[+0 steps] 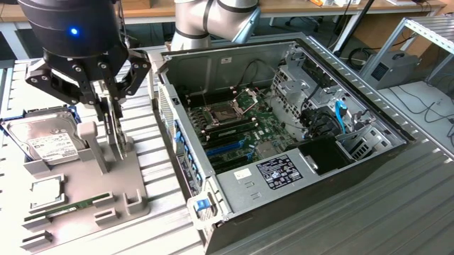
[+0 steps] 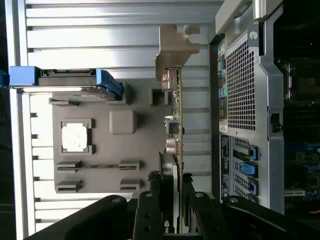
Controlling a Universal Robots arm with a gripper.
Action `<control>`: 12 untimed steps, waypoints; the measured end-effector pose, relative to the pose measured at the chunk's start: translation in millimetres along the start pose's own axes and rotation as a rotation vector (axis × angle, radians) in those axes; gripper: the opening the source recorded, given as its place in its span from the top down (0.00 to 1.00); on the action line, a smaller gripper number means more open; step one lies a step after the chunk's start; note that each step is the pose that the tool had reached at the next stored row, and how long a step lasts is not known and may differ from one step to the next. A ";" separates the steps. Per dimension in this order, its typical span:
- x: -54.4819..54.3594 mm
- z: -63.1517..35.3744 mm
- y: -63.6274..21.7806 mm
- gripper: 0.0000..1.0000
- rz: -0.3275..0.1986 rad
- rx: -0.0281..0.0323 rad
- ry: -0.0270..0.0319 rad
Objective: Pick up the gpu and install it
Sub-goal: 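Pick up the gpu and move the gpu toward the slot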
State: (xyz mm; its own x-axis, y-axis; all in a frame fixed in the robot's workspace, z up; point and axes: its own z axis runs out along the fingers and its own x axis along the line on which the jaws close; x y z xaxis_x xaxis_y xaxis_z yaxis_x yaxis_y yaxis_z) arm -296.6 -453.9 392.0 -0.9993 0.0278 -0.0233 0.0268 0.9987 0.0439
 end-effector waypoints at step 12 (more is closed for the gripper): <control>-0.4 -17.0 0.8 0.73 0.000 -0.0001 -0.0001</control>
State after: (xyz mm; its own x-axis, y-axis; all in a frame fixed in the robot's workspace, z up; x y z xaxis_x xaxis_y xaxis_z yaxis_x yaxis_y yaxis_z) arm -296.6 -453.9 409.0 -0.9993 0.0278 -0.0235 0.0267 0.9987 0.0440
